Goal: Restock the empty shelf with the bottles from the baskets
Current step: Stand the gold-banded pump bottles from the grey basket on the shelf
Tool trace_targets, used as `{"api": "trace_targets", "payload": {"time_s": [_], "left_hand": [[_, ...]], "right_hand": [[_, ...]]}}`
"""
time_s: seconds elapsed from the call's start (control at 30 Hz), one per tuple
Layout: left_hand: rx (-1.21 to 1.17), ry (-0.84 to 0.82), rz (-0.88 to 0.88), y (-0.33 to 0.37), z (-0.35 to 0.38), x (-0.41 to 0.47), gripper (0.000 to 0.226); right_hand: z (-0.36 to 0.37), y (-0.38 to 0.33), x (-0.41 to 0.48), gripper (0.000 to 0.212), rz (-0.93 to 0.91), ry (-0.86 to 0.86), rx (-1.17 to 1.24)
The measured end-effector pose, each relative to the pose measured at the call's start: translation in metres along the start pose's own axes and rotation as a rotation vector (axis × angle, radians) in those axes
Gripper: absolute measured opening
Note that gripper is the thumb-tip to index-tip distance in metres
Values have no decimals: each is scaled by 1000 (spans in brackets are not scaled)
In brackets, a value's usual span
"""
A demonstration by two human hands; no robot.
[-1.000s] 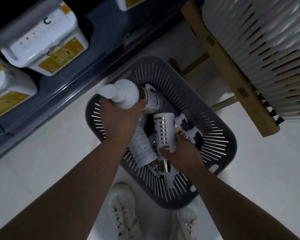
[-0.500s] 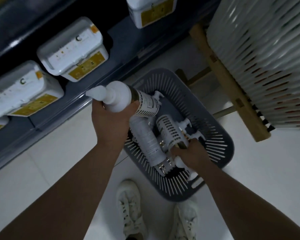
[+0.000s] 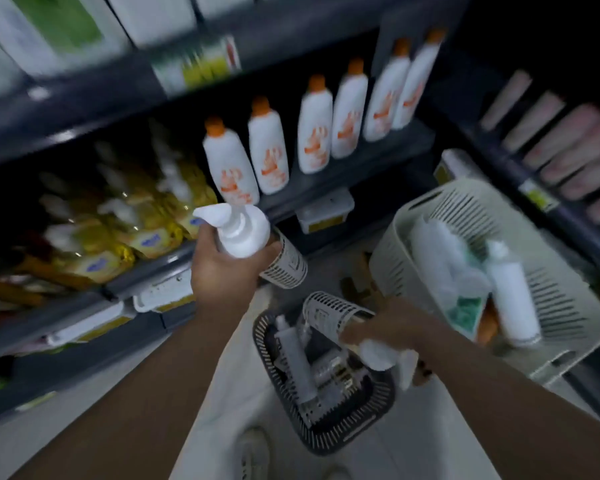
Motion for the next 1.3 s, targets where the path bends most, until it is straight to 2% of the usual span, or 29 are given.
{"api": "trace_targets", "payload": {"time_s": [0.13,0.2,0.3,0.53,0.77,1.1,1.3], "left_hand": [[-50,2,57,99,-32,8,62],[-44,12,98,147,-51,13,63],[-17,15,158,211,-81,17,67],[-22,84,272,336,-146,21,72],[-17,156,380,449,-206,18,73],[21,235,454,547,-260,47,64],[53,191,474,594,-284,102,62]], "right_hand": [[-57,-51,-92,63,-101,26,-205],[-85,-78,-143,61,-148,82,-311],[-126,-111,-214,42,-248,205,-379],[-200,-176,-381,48,-439,501,-606],[-240,-219,-518,41,-592,790,-777],[-261,-292,-602,50,-729,951,-885],[-279,-347,-614,47,-757,959,-886]]}}
Point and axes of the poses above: each hand's wrist, its own x-axis towards the middle knuckle, its own z-axis out of the palm, y = z × x, the point moved 4 cm from there along x, towards the middle knuckle, and after that the axes turned 11 degrees about z, right-handed, at the moved point
